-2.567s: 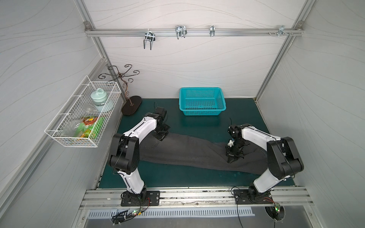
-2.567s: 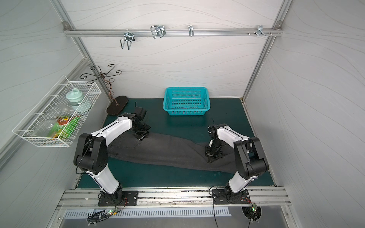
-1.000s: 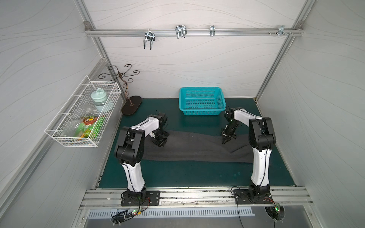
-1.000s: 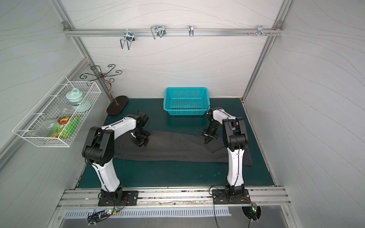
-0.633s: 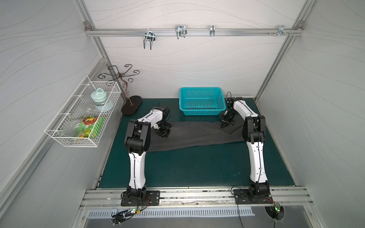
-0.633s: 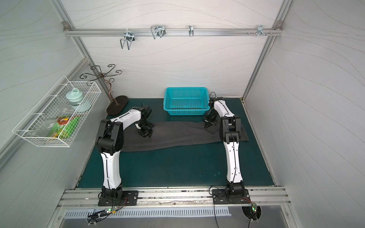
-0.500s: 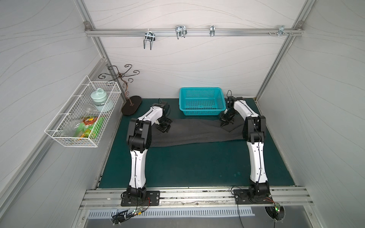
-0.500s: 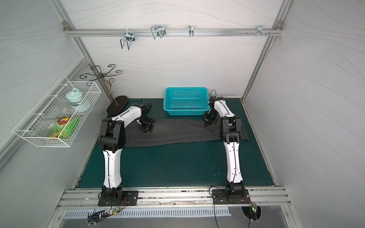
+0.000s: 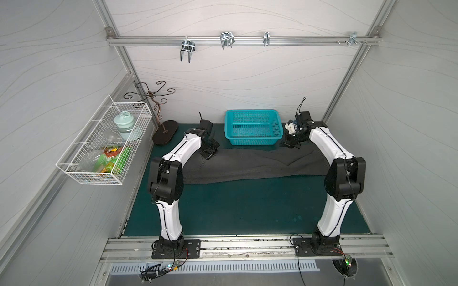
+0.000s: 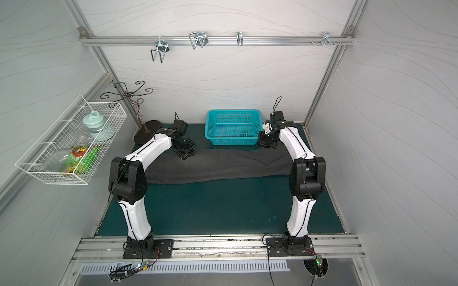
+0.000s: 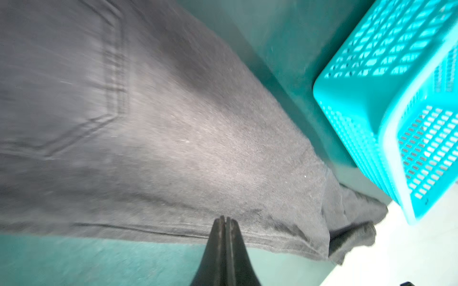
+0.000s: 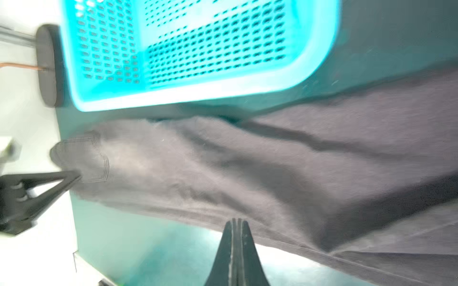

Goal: Roll up the long pants
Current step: Move the long pant to the center of the board, then fold the long pant at the center of the board.

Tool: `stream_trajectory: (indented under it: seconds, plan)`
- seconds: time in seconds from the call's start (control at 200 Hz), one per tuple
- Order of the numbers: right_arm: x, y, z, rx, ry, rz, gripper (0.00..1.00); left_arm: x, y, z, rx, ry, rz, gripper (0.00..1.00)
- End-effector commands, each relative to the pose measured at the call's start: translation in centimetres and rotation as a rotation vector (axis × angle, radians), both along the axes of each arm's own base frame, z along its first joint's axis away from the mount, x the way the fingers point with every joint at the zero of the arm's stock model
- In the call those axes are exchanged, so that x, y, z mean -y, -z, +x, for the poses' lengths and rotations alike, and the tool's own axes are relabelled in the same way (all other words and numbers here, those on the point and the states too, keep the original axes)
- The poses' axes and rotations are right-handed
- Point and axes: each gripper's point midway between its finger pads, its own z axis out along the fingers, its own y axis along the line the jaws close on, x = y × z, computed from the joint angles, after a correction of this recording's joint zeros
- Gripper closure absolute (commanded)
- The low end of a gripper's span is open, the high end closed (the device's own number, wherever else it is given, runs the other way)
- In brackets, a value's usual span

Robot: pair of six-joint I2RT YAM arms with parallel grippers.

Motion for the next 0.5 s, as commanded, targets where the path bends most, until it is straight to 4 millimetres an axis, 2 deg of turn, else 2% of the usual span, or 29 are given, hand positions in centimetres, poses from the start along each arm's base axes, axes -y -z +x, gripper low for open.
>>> stream_trajectory:
  seconds: [0.0, 0.125, 0.22, 0.34, 0.495]
  plan:
    - [-4.1, 3.4, -2.0, -0.067, -0.140, -0.002, 1.00, 0.3, 3.1, 0.0, -0.057, 0.023, -0.020, 1.00]
    - [-7.7, 5.0, -2.0, -0.094, -0.233, -0.032, 1.00, 0.2, 3.1, -0.3, -0.057, 0.012, -0.019, 1.00]
    - [-9.5, 6.1, -1.4, -0.120, -0.264, -0.033, 1.00, 0.0, 2.7, -0.7, -0.052, 0.004, -0.013, 1.00]
    - [-10.5, 7.6, -1.6, -0.167, -0.291, -0.030, 1.00, -0.4, 2.7, -1.1, -0.056, -0.010, -0.002, 1.00]
    - [-10.6, 9.8, -4.4, -0.235, -0.322, -0.054, 1.00, -0.5, 3.1, -1.2, -0.068, -0.015, 0.001, 1.00]
